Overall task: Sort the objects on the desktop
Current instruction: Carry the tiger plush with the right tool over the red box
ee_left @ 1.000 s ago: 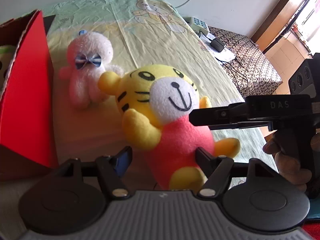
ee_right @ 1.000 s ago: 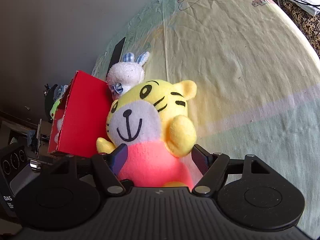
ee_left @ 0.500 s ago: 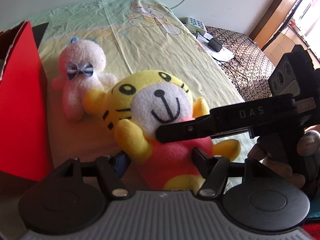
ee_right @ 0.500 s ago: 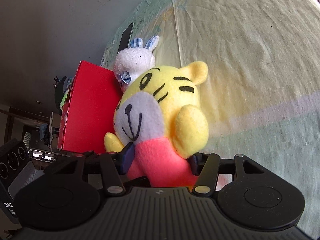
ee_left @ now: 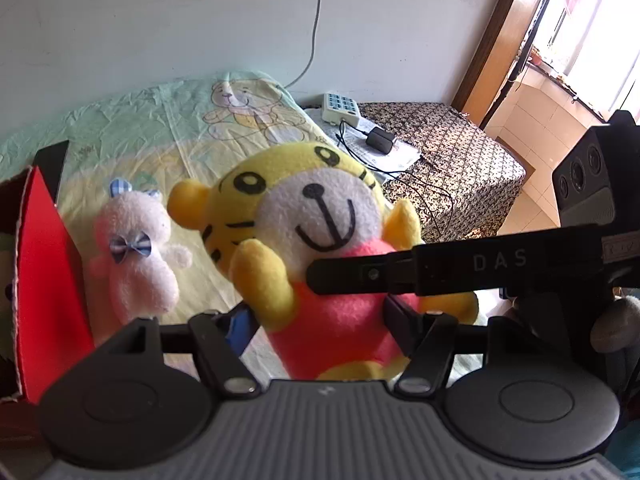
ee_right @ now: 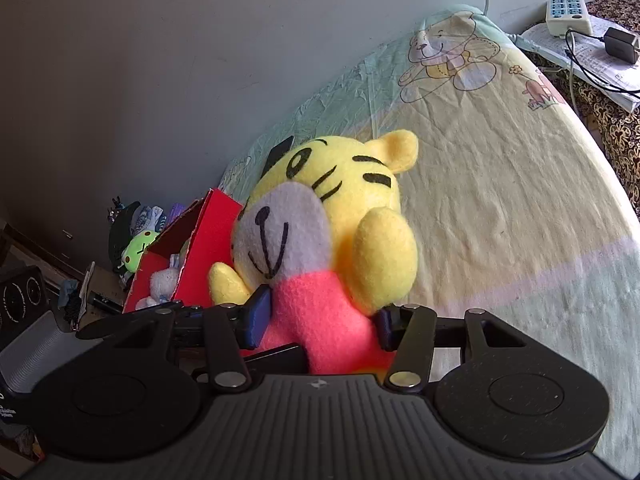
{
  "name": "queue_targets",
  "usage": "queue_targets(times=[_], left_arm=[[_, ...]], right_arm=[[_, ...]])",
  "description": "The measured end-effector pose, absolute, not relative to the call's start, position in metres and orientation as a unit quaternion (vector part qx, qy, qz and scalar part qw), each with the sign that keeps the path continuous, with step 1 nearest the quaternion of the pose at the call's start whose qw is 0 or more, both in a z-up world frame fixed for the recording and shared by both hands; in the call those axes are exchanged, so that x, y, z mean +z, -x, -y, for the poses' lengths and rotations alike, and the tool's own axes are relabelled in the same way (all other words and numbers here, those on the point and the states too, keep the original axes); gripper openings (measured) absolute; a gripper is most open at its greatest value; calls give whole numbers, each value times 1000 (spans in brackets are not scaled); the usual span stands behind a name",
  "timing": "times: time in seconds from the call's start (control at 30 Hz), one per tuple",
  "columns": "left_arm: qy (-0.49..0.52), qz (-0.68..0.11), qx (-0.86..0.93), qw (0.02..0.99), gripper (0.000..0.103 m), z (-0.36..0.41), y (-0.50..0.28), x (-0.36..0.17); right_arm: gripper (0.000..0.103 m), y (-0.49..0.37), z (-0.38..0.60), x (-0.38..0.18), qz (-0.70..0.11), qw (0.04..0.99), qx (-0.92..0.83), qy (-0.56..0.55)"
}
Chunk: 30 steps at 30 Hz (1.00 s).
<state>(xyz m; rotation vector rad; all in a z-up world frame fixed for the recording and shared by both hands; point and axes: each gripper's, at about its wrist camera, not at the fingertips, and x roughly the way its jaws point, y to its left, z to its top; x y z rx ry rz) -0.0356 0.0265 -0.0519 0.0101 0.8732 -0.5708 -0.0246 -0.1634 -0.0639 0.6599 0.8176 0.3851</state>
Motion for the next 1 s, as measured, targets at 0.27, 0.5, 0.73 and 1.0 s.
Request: queue_targets(times=[0.27,0.5,0.73,1.0], left_arm=[[2,-389,-270,881,66,-57,48,-35],[-5,-356,-265,896,66,-115,58,-9],[-5,-324,-238,916,66,-183,65,8],[6,-314,-191,930,66,-265,61,11]], right_arm=[[54,31,137,-50,-359,861,184,-310],[54,29,87,-28,-326,866,195,-326],[54,10,22,-12,-303,870,219,-322],[55,-22,-56,-8,-304,865,246,-314]])
